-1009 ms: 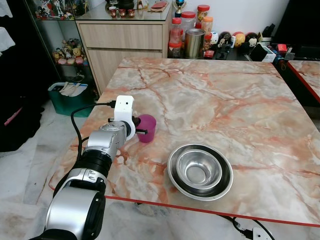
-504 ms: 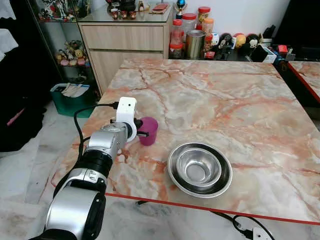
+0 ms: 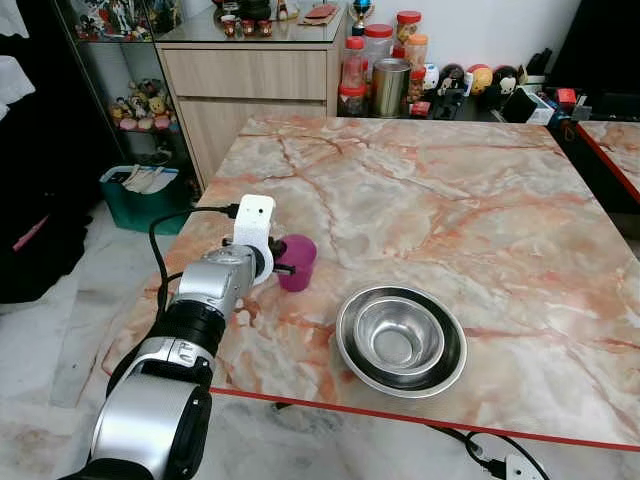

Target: Setting the table

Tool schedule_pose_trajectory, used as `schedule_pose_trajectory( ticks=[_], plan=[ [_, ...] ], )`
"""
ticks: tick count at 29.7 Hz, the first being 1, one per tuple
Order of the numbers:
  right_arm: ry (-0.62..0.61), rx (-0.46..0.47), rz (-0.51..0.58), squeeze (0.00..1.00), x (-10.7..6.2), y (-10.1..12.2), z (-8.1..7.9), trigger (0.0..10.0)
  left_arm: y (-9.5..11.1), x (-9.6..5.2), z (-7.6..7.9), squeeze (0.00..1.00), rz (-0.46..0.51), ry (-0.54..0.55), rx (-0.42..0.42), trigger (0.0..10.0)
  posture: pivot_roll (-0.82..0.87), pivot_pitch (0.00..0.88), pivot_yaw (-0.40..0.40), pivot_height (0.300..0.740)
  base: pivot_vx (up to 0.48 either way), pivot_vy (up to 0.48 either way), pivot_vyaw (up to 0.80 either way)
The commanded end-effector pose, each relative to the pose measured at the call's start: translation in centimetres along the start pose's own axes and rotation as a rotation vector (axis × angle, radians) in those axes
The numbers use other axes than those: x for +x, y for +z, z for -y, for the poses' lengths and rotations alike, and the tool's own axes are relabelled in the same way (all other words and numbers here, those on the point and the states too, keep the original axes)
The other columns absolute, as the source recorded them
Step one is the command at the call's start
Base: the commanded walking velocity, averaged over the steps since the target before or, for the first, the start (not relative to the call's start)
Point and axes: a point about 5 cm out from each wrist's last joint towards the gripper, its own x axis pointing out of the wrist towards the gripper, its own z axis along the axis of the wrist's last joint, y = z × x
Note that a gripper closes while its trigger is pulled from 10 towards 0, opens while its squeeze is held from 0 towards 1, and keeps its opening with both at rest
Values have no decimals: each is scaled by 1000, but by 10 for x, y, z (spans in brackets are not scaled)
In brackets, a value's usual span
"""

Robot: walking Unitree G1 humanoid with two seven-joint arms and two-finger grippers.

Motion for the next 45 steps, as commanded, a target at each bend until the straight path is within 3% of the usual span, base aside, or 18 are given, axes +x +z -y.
schedule_pose_trajectory(
  ticks=[1,8,9,10,11,12,29,36,39,41,43,45],
  plan=[
    [-1,6,-6,0,0,-3,-1,10000,-4,0,0,1000,-20,0,16,10000,55,0,30,732,0,0,0],
    [-1,9,-6,0,0,-3,-1,10000,-3,0,0,996,-17,-4,16,10000,54,0,29,732,0,0,0],
    [-1,9,-6,0,0,-3,-1,10000,-3,0,0,961,-14,-2,16,10000,54,0,29,732,0,0,0],
    [-1,9,-6,0,0,-3,-1,10000,-2,0,0,478,-6,5,14,10000,52,0,28,732,0,0,0],
    [-1,9,-6,0,0,-3,-1,10000,-2,0,0,478,-6,5,14,10000,52,0,28,732,0,0,0],
    [-2,9,-6,0,0,-2,-1,10000,0,0,0,0,5,10,12,10000,53,0,26,732,0,0,0],
    [-3,0,-8,0,0,-1,0,10000,26,-8,-7,0,126,32,0,10000,58,0,13,732,0,0,0],
    [-4,-1,-5,0,0,0,0,10000,37,-13,-13,0,175,32,-59,10000,60,0,9,732,0,0,0],
    [-6,1,-3,0,0,0,0,10000,47,-19,-25,0,259,74,-76,10000,57,0,8,732,0,0,0],
    [-9,3,-3,0,0,0,0,10000,56,-30,-45,0,380,156,-110,10000,57,0,7,732,0,0,0],
    [-10,0,-3,0,0,0,0,10000,54,-40,-72,0,431,268,-145,10000,63,0,6,732,0,0,0],
    [-12,-3,-4,0,0,0,1,10000,50,-48,-91,0,461,355,-128,10000,64,0,8,732,0,0,0]
  ],
)
